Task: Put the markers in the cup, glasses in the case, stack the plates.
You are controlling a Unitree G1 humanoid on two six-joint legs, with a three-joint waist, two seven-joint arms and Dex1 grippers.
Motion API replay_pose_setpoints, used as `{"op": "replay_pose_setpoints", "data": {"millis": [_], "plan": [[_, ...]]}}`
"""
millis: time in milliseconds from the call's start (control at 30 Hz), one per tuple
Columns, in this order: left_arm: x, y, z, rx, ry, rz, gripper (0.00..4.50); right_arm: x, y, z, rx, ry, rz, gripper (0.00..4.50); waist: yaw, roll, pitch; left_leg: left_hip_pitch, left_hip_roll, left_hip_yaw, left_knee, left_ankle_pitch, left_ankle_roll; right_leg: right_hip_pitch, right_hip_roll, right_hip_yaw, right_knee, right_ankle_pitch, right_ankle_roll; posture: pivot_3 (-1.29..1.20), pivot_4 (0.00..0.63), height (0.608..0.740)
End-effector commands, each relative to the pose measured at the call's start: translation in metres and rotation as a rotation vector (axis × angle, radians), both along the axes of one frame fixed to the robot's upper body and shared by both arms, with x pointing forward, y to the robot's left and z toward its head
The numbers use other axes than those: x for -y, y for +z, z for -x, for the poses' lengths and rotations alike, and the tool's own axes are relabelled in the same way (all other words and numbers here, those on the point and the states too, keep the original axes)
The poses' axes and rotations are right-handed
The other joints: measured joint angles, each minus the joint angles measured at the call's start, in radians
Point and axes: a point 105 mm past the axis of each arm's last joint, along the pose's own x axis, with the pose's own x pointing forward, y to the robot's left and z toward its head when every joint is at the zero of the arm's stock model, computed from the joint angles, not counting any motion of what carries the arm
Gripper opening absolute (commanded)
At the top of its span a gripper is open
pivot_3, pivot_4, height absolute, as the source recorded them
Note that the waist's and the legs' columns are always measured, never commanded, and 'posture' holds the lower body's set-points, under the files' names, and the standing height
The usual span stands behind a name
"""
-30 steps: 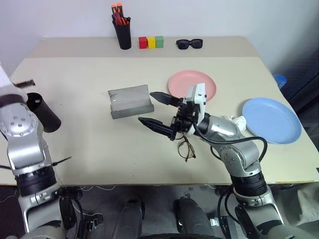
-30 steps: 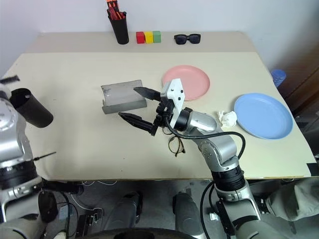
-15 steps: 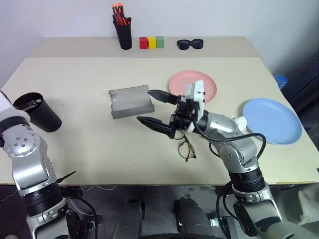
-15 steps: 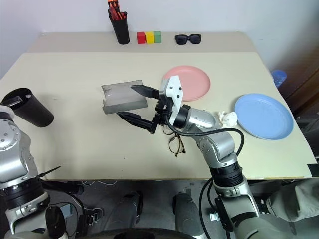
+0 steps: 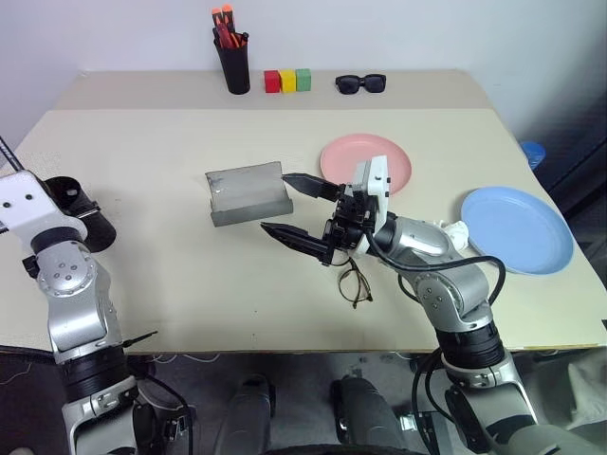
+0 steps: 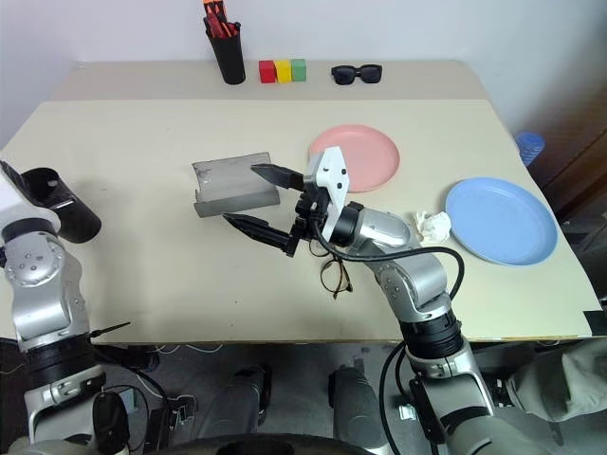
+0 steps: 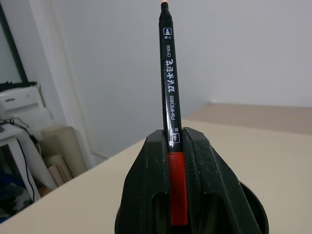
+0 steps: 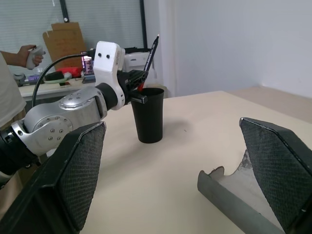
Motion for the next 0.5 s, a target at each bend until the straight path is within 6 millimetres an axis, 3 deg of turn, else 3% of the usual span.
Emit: {"op": "replay_pose_setpoints", "data": {"millis": [33,67,167,333,500], "plan": [[0.0012,0.0092,0.0035,0.039,0.007,-0.027,0.06,-0.0016,0.0126,0.0085,0.063,0.017,-0.031,4.5,0.0,0.0,0.0,0.0,0.0,0.0,0.0,0.0,0.0,0.0,0.0,0.0,0.0,0.0,0.0,0.0,0.15,0.74],[0.0002,0.008,0.0043,0.035,0.013,-0.024,0.06,-0.0018,0.0124,0.0085,0.063,0.017,-0.031,4.5,0.0,0.0,0.0,0.0,0.0,0.0,0.0,0.0,0.0,0.0,0.0,0.0,0.0,0.0,0.0,0.0,0.15,0.74],[-0.0017,0.0053,0.0055,0.025,0.026,-0.02,1.23,-0.0024,0.0119,0.0085,0.063,0.019,-0.031,4.5,0.0,0.0,0.0,0.0,0.0,0.0,0.0,0.0,0.0,0.0,0.0,0.0,0.0,0.0,0.0,0.0,0.15,0.74],[-0.0037,0.0024,0.0074,0.014,0.051,-0.017,3.75,-0.0031,0.0112,0.0093,0.061,0.025,-0.029,4.5,0.0,0.0,0.0,0.0,0.0,0.0,0.0,0.0,0.0,0.0,0.0,0.0,0.0,0.0,0.0,0.0,0.15,0.74],[-0.0034,0.0017,0.0073,0.018,0.053,-0.009,3.75,-0.0035,0.0111,0.009,0.059,0.028,-0.027,4.5,0.0,0.0,0.0,0.0,0.0,0.0,0.0,0.0,0.0,0.0,0.0,0.0,0.0,0.0,0.0,0.0,0.15,0.74]]}}
